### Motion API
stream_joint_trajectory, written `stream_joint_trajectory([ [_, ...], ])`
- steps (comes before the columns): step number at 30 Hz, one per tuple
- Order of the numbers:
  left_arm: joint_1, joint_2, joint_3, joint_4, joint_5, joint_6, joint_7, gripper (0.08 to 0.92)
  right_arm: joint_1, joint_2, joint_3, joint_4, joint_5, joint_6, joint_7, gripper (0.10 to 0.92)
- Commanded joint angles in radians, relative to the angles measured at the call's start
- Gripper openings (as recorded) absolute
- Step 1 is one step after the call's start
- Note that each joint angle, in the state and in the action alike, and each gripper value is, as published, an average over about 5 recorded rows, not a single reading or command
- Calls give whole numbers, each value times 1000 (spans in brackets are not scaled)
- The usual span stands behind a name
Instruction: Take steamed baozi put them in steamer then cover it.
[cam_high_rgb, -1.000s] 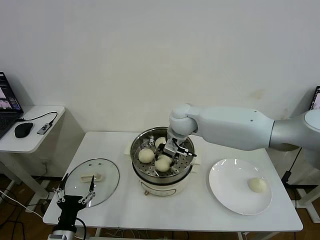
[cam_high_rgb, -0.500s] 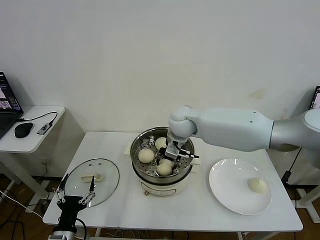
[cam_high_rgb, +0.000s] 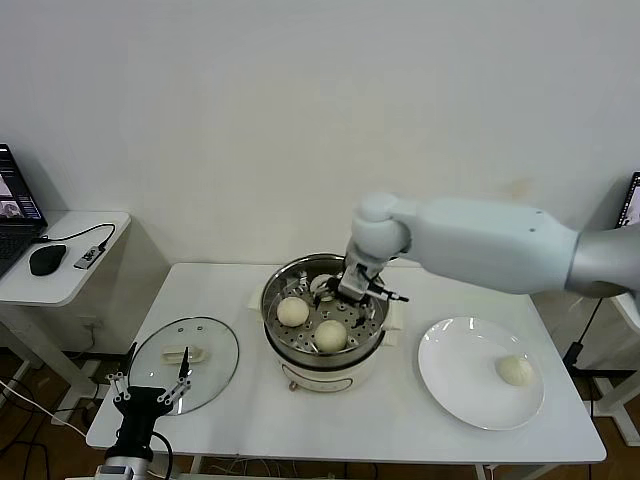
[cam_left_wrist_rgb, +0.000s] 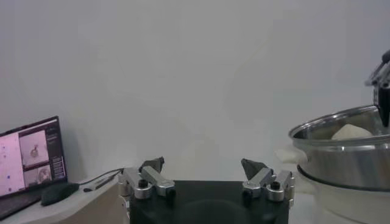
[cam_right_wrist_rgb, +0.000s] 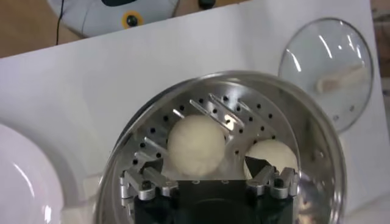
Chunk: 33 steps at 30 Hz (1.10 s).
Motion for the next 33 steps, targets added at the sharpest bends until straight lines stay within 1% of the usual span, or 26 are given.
stream_joint_trajectory([
  [1, -6, 7, 4, 3, 0, 1, 2, 823, 29, -248, 56, 42, 57, -325, -22, 823],
  [6, -14, 17, 10, 7, -2, 2, 2, 823, -14, -447, 63, 127, 38, -475, 20, 823],
  [9, -18, 23, 15, 13, -3, 1, 1, 823, -62, -552, 73, 174, -1, -531, 46, 823],
  [14, -22, 28, 25, 23, -1, 0, 1, 823, -161, -654, 104, 180, -85, -512, 38, 823],
  [18, -23, 26, 28, 25, -1, -1, -1, 823, -338, -714, 263, 148, -141, -471, 28, 823],
  [22, -21, 26, 27, 26, -2, -1, -1, 823, -610, -749, 496, 96, -206, -437, 17, 823],
  [26, -16, 26, 26, 26, 2, -1, -1, 823, -819, -745, 706, 40, -251, -416, 16, 823],
  [33, -9, 23, 25, 24, 10, -1, 1, 823, -970, -680, 832, -27, -295, -411, 18, 823],
])
